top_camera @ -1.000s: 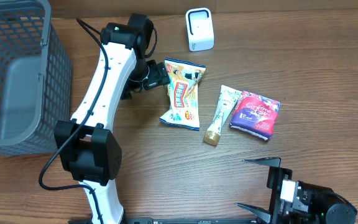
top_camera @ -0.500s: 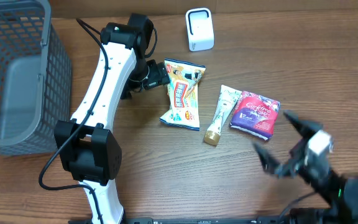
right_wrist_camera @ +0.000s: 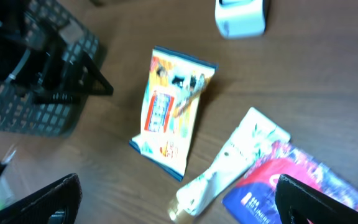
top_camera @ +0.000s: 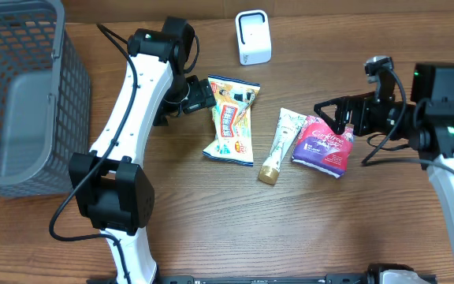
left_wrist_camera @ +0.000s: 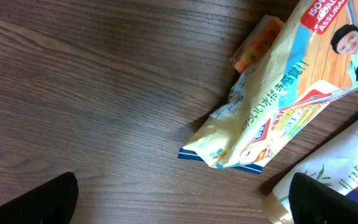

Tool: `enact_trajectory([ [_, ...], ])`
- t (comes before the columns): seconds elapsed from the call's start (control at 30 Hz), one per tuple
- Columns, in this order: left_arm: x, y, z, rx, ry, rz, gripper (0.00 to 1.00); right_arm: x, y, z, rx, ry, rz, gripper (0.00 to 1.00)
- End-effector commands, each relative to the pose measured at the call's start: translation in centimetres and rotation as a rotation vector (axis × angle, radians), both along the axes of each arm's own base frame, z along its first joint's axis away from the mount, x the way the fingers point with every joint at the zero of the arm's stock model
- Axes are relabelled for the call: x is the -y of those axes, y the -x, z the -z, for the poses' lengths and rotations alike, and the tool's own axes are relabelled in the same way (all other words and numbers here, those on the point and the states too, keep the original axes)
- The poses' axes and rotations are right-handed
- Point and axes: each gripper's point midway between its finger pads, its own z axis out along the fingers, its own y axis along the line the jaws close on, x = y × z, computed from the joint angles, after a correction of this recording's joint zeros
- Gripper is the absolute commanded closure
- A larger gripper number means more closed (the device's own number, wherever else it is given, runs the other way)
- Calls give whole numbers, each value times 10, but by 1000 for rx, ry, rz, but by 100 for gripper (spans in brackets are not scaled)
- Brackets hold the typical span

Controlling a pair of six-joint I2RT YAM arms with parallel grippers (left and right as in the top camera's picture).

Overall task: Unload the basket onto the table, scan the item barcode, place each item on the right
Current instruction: 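Reach the right gripper to the pink flower pack and grasp it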

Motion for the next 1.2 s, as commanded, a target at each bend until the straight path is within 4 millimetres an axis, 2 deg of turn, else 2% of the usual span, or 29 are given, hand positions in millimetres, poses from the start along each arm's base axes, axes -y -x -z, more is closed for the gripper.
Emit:
enact_trajectory([
  [0.0,6,-6,-5,34,22,-6,0,-5,0,-19,43,-35,-30,0],
  [0.2,10,-22,-7,98,38,-6,0,-5,2,-17,-63,-101,46,0],
  [1.17,10,-22,-7,98,38,-6,0,-5,3,-16,-66,-98,48,0],
])
